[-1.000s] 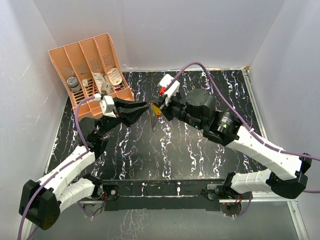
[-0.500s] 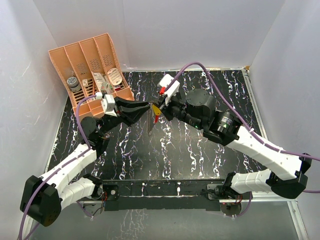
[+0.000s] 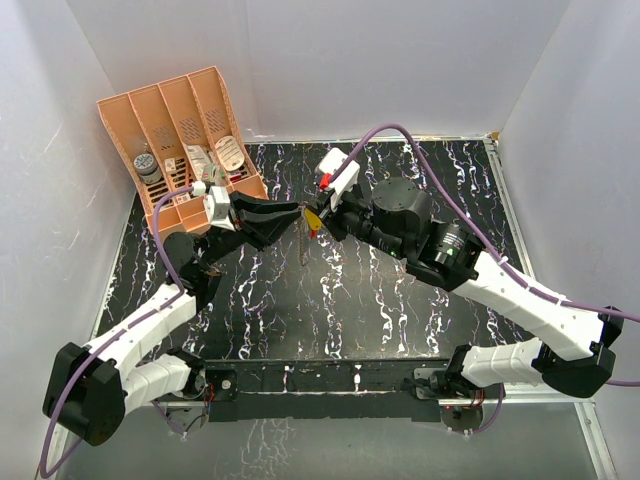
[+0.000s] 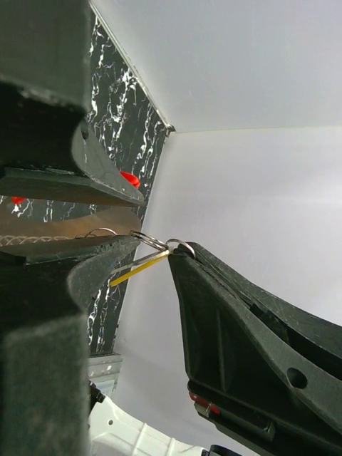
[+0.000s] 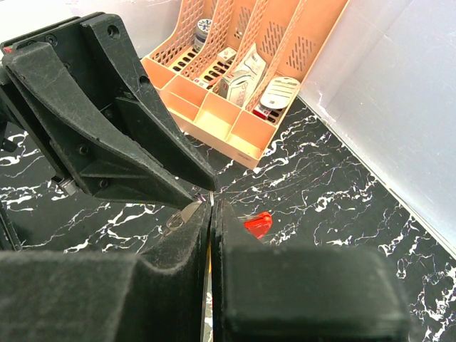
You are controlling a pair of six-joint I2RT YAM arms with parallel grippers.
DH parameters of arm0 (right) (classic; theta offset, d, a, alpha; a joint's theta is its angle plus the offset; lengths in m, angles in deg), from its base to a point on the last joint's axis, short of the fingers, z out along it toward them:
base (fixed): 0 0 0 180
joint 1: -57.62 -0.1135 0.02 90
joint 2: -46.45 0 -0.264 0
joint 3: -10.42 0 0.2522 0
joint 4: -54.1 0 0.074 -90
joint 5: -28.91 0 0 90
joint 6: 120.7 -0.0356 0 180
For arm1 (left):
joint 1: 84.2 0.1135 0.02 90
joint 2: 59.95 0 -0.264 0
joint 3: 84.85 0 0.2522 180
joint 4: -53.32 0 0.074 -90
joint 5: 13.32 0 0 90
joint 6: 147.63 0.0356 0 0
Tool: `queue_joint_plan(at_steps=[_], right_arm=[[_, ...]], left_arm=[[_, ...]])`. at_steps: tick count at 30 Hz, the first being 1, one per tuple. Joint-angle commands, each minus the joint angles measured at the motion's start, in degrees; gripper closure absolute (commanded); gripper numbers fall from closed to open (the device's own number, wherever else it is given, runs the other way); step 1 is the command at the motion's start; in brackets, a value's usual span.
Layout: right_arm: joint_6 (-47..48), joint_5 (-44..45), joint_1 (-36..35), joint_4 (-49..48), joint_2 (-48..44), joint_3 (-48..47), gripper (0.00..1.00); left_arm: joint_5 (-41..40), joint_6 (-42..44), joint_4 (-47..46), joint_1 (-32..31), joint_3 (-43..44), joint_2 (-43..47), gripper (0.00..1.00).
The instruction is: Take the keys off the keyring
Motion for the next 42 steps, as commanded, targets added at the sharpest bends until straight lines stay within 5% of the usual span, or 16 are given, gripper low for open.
queue_joint_plan(at_steps=[1, 18, 27, 42], right_arm=[[-0.2, -0.8, -0.4, -3.8, -1.1, -0.2, 1.00], [-0.3, -1.5, -0.4, -4.0, -1.1, 0.2, 1.00], [-0.2, -1.6, -0.4, -4.1, -0.5, -0.4, 1.00], [0.5, 2.5, -0.4, -3.2, -1.1, 0.0, 1.00]], left_arm=[[1.2, -1.5, -6.4, 0.0, 2.2, -0.2, 0.78], [0.9, -3.3, -8.6, -0.6, 3.0, -3.1, 0.86], [2.0, -2.3, -8.3, -1.2, 3.5, -4.2, 1.00], [-9.4, 5.7, -5.7, -1.5, 1.2, 1.8, 1.00]])
